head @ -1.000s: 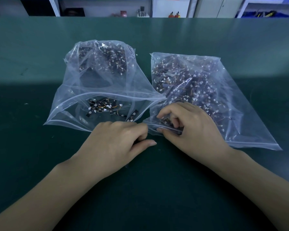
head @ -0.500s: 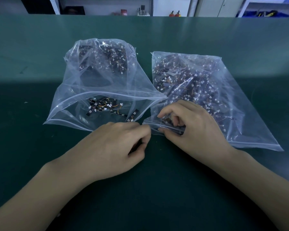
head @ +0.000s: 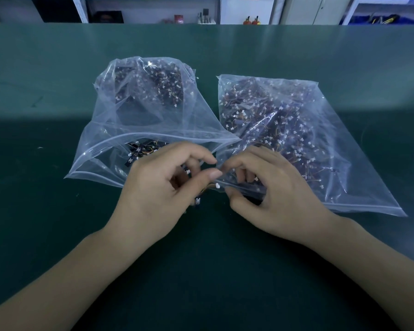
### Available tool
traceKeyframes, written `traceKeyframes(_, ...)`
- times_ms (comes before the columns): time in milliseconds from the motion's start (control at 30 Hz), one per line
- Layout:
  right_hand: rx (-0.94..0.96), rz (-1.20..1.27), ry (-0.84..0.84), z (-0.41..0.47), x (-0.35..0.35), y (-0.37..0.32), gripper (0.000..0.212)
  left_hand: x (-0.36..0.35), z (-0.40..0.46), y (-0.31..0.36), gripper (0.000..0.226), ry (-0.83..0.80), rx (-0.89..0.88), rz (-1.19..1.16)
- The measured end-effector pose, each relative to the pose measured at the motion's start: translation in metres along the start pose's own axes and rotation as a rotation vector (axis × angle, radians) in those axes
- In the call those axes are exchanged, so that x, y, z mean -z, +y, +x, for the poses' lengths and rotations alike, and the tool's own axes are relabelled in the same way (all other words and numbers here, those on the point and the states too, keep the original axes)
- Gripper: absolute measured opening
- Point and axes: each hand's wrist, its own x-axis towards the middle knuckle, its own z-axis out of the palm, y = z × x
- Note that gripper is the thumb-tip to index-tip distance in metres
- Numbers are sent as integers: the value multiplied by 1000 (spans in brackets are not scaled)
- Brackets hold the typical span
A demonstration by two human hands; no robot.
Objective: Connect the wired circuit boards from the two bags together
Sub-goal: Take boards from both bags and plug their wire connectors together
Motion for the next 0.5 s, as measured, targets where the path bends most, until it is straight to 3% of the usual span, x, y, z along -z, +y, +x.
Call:
traceKeyframes(100, 21, 57, 26, 0, 0, -1, 10, -4, -1, 3, 11, 11, 127, -221)
traceKeyframes(200, 48, 95, 19, 0, 0, -3, 22, -7, -1, 5, 11, 45, 198, -322)
traceKeyframes(500, 90, 93, 144, 2, -4, 4, 12, -6, -2, 7, 7, 6, 172, -361)
